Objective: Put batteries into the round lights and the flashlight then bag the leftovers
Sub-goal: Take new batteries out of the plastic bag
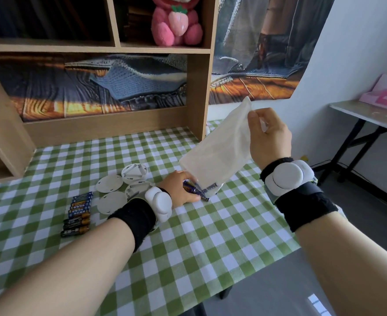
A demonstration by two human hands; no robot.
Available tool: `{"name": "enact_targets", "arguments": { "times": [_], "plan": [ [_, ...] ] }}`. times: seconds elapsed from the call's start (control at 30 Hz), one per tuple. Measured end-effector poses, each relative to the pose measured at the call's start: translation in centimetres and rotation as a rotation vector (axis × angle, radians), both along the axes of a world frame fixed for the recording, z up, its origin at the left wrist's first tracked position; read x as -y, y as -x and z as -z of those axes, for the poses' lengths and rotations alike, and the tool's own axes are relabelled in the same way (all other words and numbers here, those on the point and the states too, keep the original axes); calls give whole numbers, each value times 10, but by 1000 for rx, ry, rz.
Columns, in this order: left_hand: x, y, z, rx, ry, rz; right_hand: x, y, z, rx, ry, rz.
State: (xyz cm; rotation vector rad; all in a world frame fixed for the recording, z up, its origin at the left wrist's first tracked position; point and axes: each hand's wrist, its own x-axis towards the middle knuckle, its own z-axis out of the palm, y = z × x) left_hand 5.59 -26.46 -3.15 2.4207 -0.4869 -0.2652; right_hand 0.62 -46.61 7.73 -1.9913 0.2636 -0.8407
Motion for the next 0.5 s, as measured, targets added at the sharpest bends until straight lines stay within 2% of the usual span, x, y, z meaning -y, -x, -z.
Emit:
{"name": "enact_targets", "arguments": {
  "times": [0.17,0.37,0.5],
  "plan": [
    [-1,3,4,2,66,-10,-5,3,-3,27,54,-8],
    [-1,5,4,-27,178,-161,-5,0,-5,1,3,-16],
    [-2,5,4,-32,217,-105,-3,-1,-1,-21,-13,17]
  ]
}}
